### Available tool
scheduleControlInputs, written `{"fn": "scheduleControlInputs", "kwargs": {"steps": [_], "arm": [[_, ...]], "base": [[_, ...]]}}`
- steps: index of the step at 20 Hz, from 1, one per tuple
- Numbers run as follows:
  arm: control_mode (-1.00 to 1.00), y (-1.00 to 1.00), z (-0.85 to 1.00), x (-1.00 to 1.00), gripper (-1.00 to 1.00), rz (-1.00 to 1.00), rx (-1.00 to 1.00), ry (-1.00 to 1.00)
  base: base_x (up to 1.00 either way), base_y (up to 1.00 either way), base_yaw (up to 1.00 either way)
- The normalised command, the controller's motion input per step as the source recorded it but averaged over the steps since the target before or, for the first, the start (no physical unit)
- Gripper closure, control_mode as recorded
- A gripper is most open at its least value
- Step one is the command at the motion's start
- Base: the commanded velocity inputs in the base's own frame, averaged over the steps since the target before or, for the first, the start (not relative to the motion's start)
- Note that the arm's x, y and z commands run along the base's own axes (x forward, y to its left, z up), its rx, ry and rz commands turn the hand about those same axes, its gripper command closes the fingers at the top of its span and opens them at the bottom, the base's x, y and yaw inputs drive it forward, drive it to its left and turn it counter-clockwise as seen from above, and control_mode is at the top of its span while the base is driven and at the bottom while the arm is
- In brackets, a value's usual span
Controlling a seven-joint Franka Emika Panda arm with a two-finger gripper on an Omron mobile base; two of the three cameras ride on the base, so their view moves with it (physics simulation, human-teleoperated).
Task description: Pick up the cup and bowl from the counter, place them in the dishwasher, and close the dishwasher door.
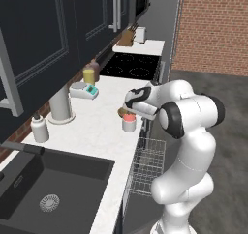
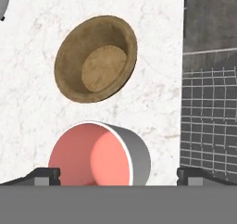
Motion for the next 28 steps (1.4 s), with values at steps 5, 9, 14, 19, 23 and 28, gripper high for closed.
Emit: {"fn": "scheduleControlInputs", "kwargs": {"steps": [5, 9, 14, 19, 23, 28], "arm": [[-1.0, 0.0, -0.1, 0.0, -1.0, 0.0, 0.02, 0.0], [-1.0, 0.0, -0.22, 0.0, -1.0, 0.0, 0.01, 0.03], [-1.0, 0.0, -0.33, 0.0, -1.0, 0.0, 0.0, 0.06], [-1.0, 0.0, -0.38, 0.03, -1.0, 0.0, 0.0, 0.08], [-1.0, 0.0, -0.33, 0.0, 1.0, 0.0, 0.0, 0.09], [-1.0, 0.02, -0.22, 0.0, 1.0, 0.0, 0.0, 0.08]], "base": [[0.0, 0.0, 0.0], [0.0, 0.0, 0.0], [0.0, 0.0, 0.0], [0.0, 0.0, 0.0], [0.0, 0.0, 0.0], [0.0, 0.0, 0.0]]}}
